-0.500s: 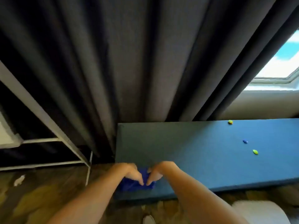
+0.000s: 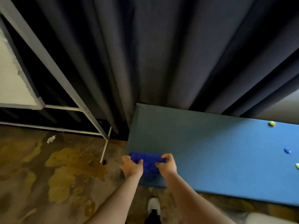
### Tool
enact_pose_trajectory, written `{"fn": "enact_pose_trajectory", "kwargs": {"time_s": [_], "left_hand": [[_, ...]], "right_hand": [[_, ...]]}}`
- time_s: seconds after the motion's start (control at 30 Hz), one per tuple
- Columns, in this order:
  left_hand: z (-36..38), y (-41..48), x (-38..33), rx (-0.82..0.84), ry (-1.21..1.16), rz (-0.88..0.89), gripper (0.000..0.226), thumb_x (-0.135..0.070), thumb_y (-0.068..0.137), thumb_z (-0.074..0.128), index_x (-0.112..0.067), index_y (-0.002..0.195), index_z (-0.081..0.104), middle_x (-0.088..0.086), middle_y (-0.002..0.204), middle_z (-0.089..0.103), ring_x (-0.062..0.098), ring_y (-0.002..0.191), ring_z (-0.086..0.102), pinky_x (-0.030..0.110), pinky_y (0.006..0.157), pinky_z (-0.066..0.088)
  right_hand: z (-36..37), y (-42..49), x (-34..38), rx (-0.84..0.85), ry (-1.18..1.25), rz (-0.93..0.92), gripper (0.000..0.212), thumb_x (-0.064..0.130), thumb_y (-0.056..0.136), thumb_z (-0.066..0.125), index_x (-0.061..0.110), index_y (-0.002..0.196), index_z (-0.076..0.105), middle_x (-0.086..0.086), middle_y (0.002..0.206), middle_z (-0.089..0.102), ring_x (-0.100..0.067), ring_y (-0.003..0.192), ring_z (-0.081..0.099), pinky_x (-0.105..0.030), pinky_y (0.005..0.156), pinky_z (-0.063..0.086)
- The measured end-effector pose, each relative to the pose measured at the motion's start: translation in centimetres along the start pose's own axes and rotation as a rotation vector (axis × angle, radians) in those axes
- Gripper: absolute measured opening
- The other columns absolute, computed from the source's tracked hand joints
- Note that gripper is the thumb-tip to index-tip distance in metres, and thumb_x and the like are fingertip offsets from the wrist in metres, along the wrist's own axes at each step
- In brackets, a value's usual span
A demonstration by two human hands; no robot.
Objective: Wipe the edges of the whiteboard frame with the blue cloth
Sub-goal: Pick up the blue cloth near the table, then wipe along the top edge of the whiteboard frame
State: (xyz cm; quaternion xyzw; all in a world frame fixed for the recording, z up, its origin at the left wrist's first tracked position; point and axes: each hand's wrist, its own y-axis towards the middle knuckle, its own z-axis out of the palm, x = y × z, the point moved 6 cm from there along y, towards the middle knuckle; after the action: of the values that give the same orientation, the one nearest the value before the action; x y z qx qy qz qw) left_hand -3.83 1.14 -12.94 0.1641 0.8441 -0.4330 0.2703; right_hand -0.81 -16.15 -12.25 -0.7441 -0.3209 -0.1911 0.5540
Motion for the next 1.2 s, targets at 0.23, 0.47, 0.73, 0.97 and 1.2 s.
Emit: {"fn": "enact_pose_trajectory", "kwargs": {"time_s": [0.23,0.47,0.73,0.97,1.2], "left_hand": [[-3.4,-0.5,-4.0,0.579,-0.93,-0.433,0.032,-0.011,0.08,0.075,-0.004,0.109,0.062,0.014,0.091,0.07,0.019,0.069,0.063,0.022,0.043,0.051],[-23.2,1.7,-14.5,0.588,-0.929,0.024,0.032,-0.006,0.073,0.072,-0.011,0.104,0.067,0.008,0.095,0.077,0.019,0.08,0.074,0.032,0.068,0.055],[-53.9,3.1,-21.8,0.163,-0.722,0.576,0.032,-0.015,0.08,0.077,-0.011,0.111,0.069,0.004,0.104,0.077,0.019,0.094,0.072,0.03,0.068,0.058],[-72.5,3.4,-25.8,0.022,-0.672,0.804,0.035,-0.023,0.082,0.076,-0.017,0.116,0.066,0.0,0.109,0.075,0.021,0.101,0.07,0.039,0.081,0.058],[-83.9,8.9,-32.0,-0.083,-0.68,0.899,0.045,-0.019,0.076,0.082,-0.014,0.115,0.061,0.008,0.112,0.072,0.024,0.097,0.071,0.034,0.067,0.059]], "right_hand": [[4.0,-2.6,9.1,0.557,0.59,0.026,0.04,-0.016,0.082,0.055,-0.005,0.119,0.062,-0.024,0.108,0.071,-0.034,0.095,0.07,-0.039,0.079,0.06],[14.8,-10.0,24.8,0.876,0.435,-0.193,0.056,-0.013,0.07,0.057,0.005,0.122,0.063,-0.022,0.116,0.069,-0.035,0.098,0.069,-0.045,0.08,0.059],[31.8,-25.6,44.4,0.956,0.189,-0.647,0.042,-0.009,0.083,0.066,0.004,0.123,0.06,-0.019,0.119,0.069,-0.036,0.106,0.069,-0.051,0.089,0.057],[43.0,-36.6,55.1,1.062,0.106,-0.936,0.035,0.0,0.084,0.071,0.012,0.117,0.066,-0.009,0.112,0.074,-0.029,0.102,0.071,-0.04,0.078,0.06],[51.6,-40.0,64.6,1.026,0.12,-1.075,0.032,0.004,0.083,0.073,0.012,0.114,0.069,-0.009,0.11,0.075,-0.028,0.1,0.072,-0.039,0.076,0.06]]}}
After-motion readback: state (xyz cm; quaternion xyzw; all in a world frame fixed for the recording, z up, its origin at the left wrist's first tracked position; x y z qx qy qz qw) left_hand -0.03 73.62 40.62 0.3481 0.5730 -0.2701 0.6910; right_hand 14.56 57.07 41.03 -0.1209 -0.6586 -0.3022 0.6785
